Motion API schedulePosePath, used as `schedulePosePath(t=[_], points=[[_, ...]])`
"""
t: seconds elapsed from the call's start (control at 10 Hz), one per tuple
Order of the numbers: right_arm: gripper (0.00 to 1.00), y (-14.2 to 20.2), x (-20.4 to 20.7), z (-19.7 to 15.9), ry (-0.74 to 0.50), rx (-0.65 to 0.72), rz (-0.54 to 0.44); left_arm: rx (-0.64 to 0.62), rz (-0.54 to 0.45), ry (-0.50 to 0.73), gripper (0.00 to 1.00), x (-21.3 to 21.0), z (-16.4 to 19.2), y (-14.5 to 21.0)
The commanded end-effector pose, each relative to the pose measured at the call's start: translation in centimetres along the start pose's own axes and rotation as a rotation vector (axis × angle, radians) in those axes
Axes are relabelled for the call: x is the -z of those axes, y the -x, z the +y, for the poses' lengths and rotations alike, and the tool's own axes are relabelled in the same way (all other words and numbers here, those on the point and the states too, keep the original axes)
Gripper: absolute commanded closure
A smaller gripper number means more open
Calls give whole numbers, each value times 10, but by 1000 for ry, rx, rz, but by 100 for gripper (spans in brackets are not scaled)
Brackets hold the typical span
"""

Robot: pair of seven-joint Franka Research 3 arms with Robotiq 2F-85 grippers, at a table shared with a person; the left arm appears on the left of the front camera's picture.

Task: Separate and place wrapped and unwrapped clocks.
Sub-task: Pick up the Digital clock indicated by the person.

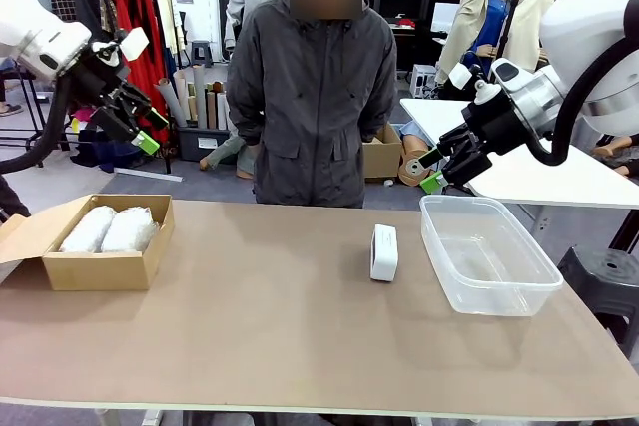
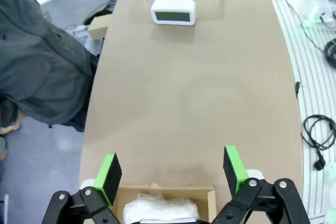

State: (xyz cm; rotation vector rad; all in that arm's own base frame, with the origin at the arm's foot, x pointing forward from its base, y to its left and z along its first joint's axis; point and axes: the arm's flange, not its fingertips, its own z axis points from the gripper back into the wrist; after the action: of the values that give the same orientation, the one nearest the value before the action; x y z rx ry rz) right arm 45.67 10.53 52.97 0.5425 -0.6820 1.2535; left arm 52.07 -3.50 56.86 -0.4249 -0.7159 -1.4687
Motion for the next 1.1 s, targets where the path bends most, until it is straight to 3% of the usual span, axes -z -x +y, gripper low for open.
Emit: schedulePosePath(t=[0.0, 1.0], points=[[0, -1, 0, -1, -3, -8, -6, -1, -27, 17, 0, -2, 5, 8], [0, -1, 0, -1, -3, -8, -6, 0, 0, 0, 0, 0, 0, 0]])
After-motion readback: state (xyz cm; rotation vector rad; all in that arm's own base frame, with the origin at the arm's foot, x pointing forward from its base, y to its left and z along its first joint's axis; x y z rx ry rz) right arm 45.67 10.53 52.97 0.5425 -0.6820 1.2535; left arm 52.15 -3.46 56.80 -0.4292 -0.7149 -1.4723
